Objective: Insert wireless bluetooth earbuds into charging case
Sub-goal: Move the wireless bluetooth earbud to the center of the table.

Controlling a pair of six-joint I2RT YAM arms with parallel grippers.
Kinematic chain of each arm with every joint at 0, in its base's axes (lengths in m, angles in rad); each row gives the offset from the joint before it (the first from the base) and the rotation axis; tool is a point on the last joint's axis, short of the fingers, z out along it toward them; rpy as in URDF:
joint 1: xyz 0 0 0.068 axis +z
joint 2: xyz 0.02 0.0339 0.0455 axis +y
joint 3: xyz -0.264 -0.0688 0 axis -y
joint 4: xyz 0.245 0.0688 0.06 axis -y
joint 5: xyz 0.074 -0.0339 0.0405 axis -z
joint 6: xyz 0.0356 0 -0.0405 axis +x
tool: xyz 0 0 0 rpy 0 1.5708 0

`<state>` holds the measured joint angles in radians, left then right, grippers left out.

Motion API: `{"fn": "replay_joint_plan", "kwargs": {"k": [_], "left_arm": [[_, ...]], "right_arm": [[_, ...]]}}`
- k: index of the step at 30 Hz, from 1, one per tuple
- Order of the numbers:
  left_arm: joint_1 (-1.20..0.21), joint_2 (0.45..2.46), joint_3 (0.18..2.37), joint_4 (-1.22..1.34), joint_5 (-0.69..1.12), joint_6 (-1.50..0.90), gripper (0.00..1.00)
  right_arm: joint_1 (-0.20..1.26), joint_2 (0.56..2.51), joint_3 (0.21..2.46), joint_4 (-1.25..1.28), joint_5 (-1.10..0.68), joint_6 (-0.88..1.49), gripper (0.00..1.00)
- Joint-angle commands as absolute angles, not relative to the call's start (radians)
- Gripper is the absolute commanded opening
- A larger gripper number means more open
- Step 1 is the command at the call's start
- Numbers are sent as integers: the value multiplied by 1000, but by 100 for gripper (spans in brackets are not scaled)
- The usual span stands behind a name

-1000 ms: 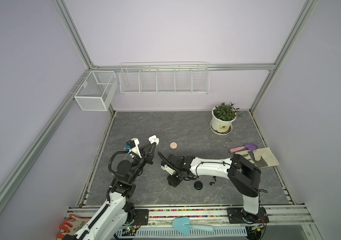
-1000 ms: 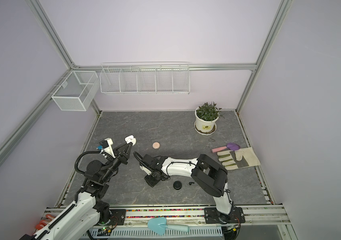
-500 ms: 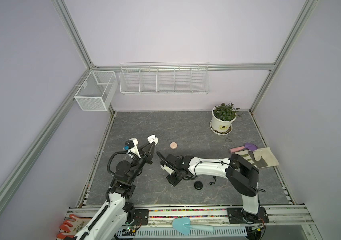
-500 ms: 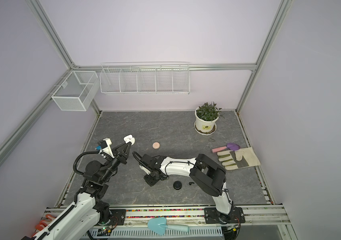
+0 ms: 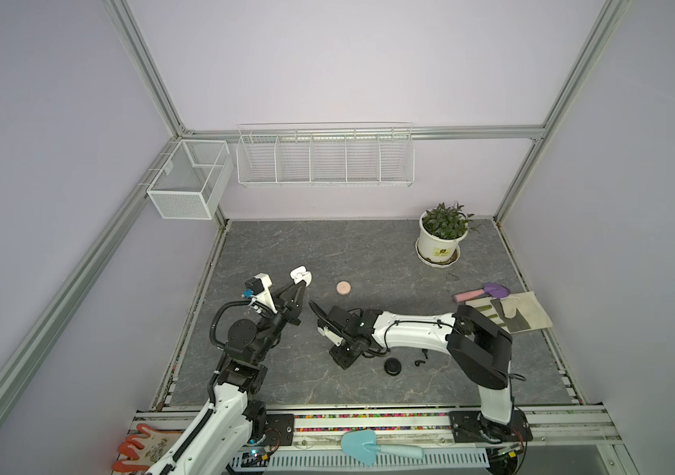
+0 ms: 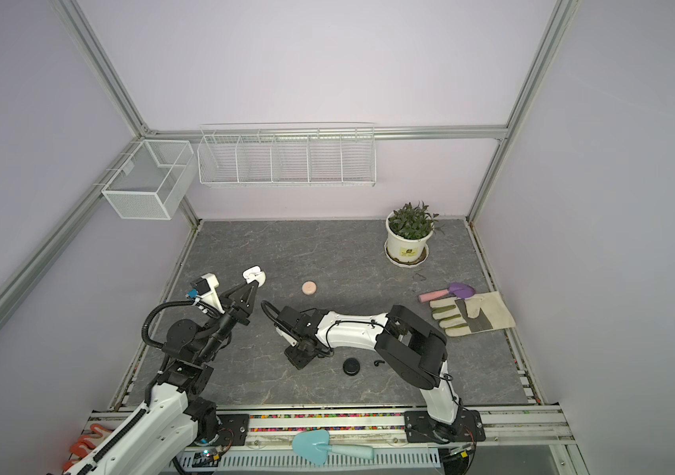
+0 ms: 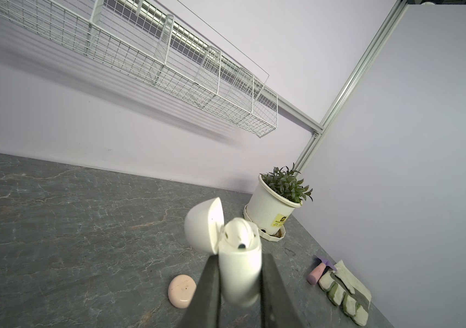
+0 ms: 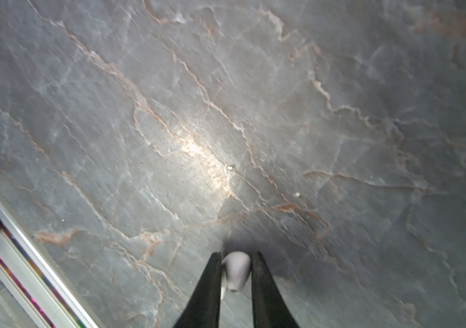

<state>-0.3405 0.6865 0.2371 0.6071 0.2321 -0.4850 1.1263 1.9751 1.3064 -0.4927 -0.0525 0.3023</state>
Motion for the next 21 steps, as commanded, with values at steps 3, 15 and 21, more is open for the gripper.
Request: {"fn": "replay_joint_plan", "kwargs": {"k": [3, 15, 21], "left_arm": [[-337, 698, 233, 629, 236, -476, 0], [-337, 725, 235, 655, 246, -479, 0], [-336, 710, 232, 645, 241, -479, 0]], "right_arm": [[1133, 1965, 1280, -523, -10, 319, 21], [1124, 1962, 1284, -518, 10, 315, 19], [1113, 1957, 1277, -507, 8, 320, 19]]}}
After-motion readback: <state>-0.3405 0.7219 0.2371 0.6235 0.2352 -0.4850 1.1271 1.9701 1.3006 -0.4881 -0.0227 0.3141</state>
